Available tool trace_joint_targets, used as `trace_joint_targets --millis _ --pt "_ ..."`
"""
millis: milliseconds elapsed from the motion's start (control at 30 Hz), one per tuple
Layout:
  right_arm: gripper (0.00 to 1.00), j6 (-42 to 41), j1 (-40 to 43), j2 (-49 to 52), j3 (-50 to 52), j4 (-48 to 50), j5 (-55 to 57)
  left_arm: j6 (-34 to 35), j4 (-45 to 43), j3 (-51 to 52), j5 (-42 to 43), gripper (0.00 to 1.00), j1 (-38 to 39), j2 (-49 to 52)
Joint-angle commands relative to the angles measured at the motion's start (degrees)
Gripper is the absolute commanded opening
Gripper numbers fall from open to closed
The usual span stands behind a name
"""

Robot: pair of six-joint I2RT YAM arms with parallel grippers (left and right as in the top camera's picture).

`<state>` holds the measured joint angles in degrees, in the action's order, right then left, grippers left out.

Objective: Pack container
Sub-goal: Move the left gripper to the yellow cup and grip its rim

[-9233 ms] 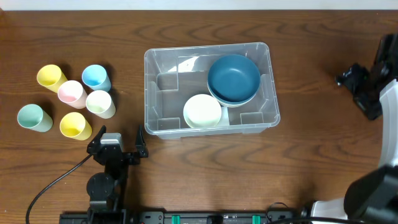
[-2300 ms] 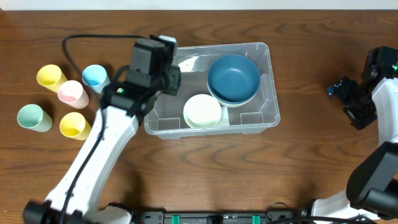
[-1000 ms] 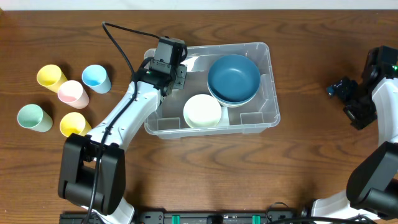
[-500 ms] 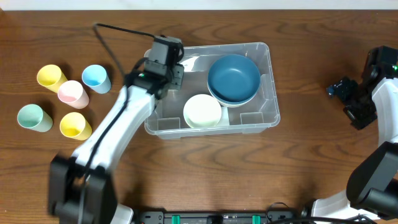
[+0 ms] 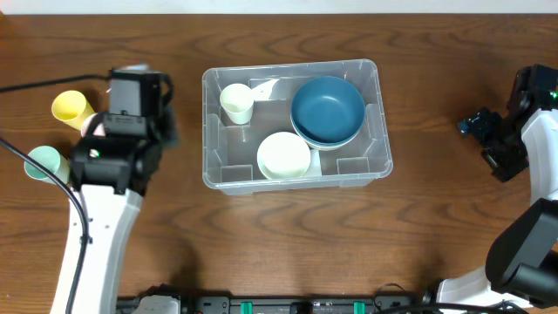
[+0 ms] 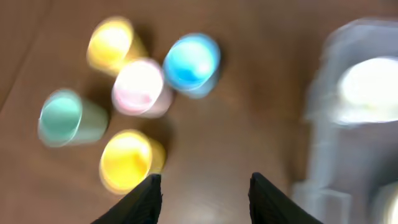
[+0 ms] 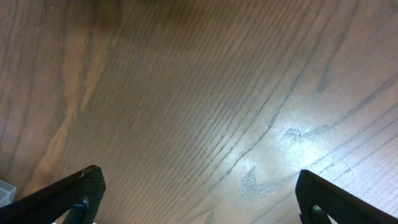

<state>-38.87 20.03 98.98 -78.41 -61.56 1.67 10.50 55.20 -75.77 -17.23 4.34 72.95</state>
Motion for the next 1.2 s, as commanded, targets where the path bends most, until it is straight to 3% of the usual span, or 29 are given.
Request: trace_joint_targets --millis 0,500,733,1067,1167 --pt "0.99 -0.94 0.17 -0.07 -0.22 0.04 0.24 5.84 3.10 1.05 -1.29 0.46 -3.61 2.67" --pt "0.99 -0.94 0.17 -0.07 -0.22 0.04 0.24 12.37 6.47 1.66 -1.07 0.51 -17.79 17.73" --pt "0.99 -0.94 0.17 -0.07 -0.22 0.04 0.24 11.87 3.34 1.66 6.49 0.50 -22.34 25.49" --pt "0.99 -0.94 0.17 -0.07 -0.22 0.04 0.24 9.27 0.17 1.68 10.64 0.33 -22.43 31.04" --pt "0.99 -0.94 0.17 -0.07 -0.22 0.04 0.24 9.27 -0.04 1.68 10.64 0.21 -22.43 31.67"
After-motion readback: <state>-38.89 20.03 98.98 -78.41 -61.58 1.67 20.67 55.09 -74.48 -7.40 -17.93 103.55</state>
